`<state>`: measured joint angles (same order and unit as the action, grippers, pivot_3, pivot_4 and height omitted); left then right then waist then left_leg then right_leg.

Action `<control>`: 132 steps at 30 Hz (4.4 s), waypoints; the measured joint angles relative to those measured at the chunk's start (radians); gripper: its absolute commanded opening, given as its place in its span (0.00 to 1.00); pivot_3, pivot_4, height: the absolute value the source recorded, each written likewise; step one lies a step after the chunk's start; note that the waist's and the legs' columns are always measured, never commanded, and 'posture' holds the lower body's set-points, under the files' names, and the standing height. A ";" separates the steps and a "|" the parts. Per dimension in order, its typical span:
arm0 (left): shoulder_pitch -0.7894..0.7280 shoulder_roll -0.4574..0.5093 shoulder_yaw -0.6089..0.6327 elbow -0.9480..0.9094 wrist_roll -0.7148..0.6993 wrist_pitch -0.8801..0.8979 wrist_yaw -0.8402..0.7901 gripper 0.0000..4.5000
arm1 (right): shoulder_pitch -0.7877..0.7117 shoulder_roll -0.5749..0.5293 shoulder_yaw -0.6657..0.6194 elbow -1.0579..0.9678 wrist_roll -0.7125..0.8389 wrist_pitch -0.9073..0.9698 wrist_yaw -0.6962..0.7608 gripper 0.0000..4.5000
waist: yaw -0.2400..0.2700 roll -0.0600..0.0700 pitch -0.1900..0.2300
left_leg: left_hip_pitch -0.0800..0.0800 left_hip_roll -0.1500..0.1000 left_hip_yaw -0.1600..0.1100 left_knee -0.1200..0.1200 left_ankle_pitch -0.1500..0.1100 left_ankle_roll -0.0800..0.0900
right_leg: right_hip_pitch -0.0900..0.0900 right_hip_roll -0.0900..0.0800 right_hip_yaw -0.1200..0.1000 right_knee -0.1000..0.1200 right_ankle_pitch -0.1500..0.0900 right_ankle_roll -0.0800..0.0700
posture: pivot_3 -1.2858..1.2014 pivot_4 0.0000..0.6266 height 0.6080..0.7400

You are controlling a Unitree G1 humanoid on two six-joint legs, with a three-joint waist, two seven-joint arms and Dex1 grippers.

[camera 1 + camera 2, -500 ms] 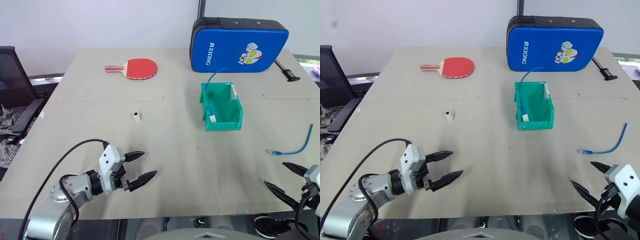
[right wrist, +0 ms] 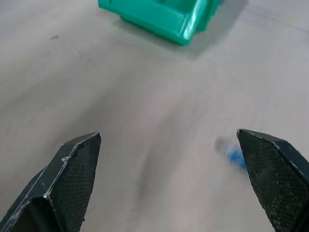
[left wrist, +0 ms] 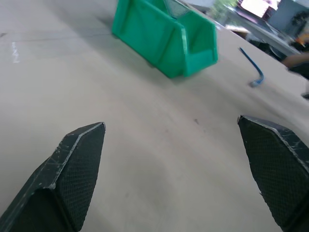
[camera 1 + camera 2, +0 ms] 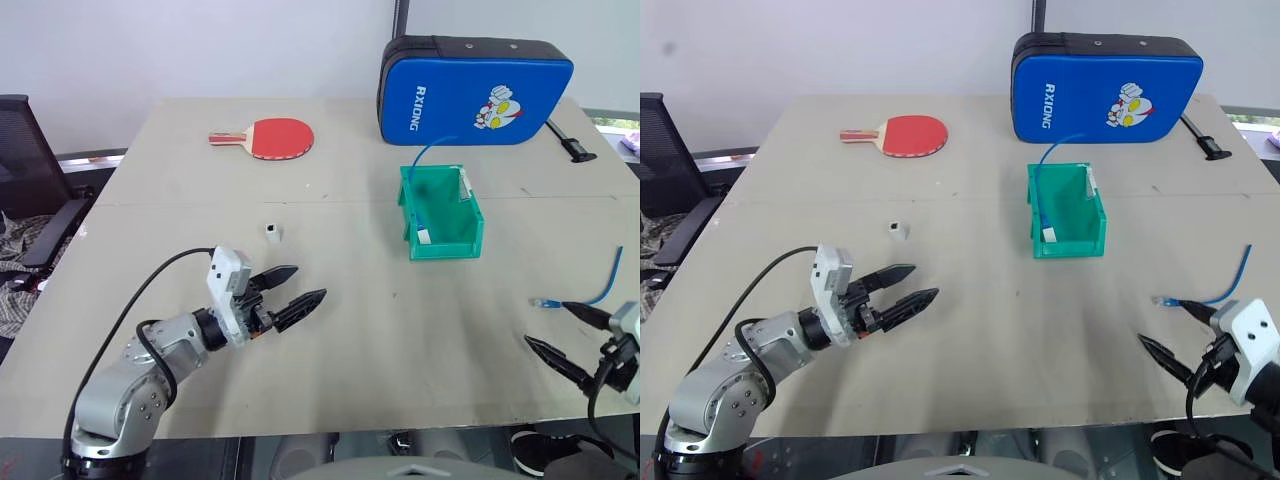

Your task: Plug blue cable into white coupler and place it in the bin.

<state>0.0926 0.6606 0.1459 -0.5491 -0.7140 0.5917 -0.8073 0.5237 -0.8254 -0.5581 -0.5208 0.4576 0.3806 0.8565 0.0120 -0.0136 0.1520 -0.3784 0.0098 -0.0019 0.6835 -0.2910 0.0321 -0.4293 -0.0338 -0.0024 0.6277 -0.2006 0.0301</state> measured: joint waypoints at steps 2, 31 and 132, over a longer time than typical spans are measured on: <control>0.012 0.026 -0.036 -0.022 0.034 -0.063 -0.075 1.00 | -0.029 -0.083 0.015 0.075 -0.071 -0.036 0.041 0.99 | 0.002 0.000 0.000 | 0.000 -0.001 0.001 0.000 0.000 0.000 | 0.000 0.000 0.001 -0.001 0.000 0.000 | 0.52 0.24 1.00; 0.091 0.032 -0.077 -0.005 0.127 -0.276 -0.210 1.00 | -0.746 -0.251 0.586 0.706 -0.294 -0.171 0.463 0.01 | -0.004 0.001 0.003 | 0.001 0.001 0.002 0.000 0.000 0.001 | 0.001 0.001 0.002 0.001 0.003 -0.004 | 0.52 0.24 1.00; -0.478 -0.232 -0.251 0.341 -0.180 0.386 -0.309 0.00 | -0.309 0.275 0.452 -0.305 0.971 0.305 -0.693 0.02 | 0.000 0.002 0.003 | 0.000 -0.001 -0.005 0.003 0.000 0.001 | 0.003 0.002 0.001 0.000 0.002 0.001 | 0.52 0.24 1.00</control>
<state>-0.3853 0.4287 -0.1051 -0.2085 -0.8936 0.9781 -1.1165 0.2150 -0.5505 -0.1060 -0.8257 1.4284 0.6855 0.1633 0.0121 -0.0116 0.1546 -0.3785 0.0088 -0.0066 0.6862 -0.2914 0.0335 -0.4262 -0.0319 -0.0017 0.6278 -0.1986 0.0310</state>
